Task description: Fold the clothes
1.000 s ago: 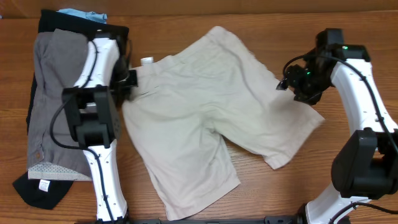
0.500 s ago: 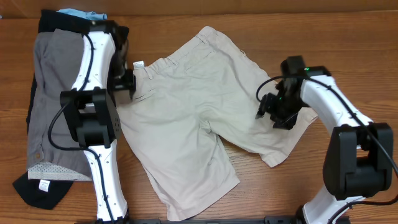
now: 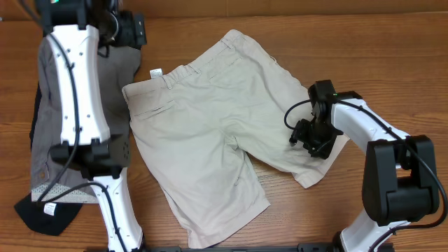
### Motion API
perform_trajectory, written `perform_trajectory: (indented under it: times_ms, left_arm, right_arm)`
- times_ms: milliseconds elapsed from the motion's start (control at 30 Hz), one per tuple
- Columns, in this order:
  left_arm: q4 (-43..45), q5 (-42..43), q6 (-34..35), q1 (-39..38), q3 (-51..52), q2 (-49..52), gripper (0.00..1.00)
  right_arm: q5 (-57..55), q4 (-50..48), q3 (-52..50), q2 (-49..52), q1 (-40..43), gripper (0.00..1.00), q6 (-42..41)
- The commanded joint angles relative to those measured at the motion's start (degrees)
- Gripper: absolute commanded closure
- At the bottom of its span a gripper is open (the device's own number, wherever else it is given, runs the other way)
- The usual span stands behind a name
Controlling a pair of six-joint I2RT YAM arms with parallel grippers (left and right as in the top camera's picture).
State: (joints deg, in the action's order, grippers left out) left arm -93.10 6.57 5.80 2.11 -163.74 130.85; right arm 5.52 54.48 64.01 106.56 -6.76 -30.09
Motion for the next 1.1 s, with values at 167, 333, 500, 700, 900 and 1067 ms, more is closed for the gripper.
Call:
perform_trajectory:
  times_ms: [167, 333, 500, 700, 900, 1067]
  left_arm:
    - [0.6, 2.3, -0.7, -4.1, -1.8, -2.3, 0.08]
    - [1.2, 2.3, -0.7, -5.2, -1.8, -2.2, 0.07]
    - [2.1, 2.3, -0.7, -6.6, -1.8, -2.2, 0.05]
    - [3.6, 2.3, -0.7, -7.8, -1.8, -2.2, 0.00]
    - [6.3, 2.3, -0.7, -9.4, -1.5, -1.8, 0.00]
    - [8.7, 2.3, -0.7, -9.9, -1.4, -1.8, 0.00]
  right_arm:
    - [-6.5, -5.9, -1.0, 7.6, 2.2, 0.34, -2.8]
    - [-6.4, -10.6, -0.9, 15.3, 6.0, 0.34, -2.8]
    - [-4.4, -16.3, -0.9, 19.6, 11.8, 0.38, -2.8]
    - [-4.2, -20.2, 1.2, 22.4, 17.0, 0.41, -2.5]
    - [-4.6, -24.3, 6.0, 24.7, 20.0, 0.43, -1.4]
    - [-6.8, -24.7, 13.2, 26.7, 21.4, 0.43, 0.1]
